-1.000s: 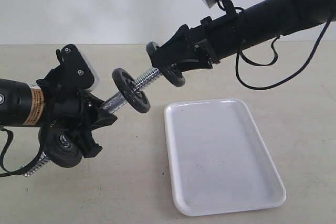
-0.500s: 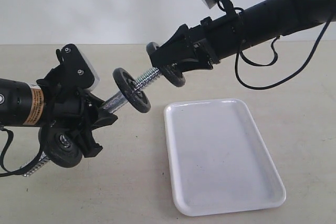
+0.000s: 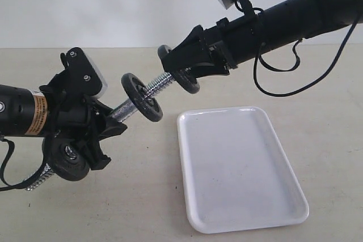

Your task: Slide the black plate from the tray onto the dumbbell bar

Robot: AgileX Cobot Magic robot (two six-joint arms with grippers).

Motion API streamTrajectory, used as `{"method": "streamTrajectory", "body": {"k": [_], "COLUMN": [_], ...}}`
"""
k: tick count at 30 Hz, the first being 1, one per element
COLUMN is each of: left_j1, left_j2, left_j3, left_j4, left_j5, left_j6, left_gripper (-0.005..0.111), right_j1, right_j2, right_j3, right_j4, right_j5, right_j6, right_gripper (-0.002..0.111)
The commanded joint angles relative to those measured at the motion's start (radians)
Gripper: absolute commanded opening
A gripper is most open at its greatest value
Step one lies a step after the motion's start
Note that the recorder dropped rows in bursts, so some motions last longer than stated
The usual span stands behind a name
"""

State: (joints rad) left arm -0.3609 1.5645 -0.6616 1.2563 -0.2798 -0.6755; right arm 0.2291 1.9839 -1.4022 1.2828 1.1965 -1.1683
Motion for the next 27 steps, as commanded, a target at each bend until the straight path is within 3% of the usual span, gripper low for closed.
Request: {"method": "streamTrajectory", "body": {"k": [1, 7, 12, 27], "left_j1": [-0.001, -0.001, -0.001, -0.001], "left_j2": [-0.052, -0.052, -0.052, -0.052], "left_j3": [-0.057, -0.057, -0.057, -0.057], "left_j4": [-0.091, -0.091, -0.091, -0.091], "left_j5": [-0.104, -0.104, -0.104, -0.104], "left_j6": [-0.022, -0.022, -0.022, -0.022], "left_gripper": [0.004, 0.004, 0.004, 0.004], "right_j1": [0.000, 0.000, 0.000, 0.000], "right_j2": [-0.018, -0.018, -0.018, -0.018], "right_j3": [-0.006, -0.006, -0.006, -0.006], "right_j4": [0.070, 0.098, 0.098, 0.095], "right_j5": [0.025, 0.025, -0.001, 0.003], "right_j6": [0.000, 0.000, 0.000, 0.000], "right_gripper": [0.088, 0.088, 0.105, 0.105]}}
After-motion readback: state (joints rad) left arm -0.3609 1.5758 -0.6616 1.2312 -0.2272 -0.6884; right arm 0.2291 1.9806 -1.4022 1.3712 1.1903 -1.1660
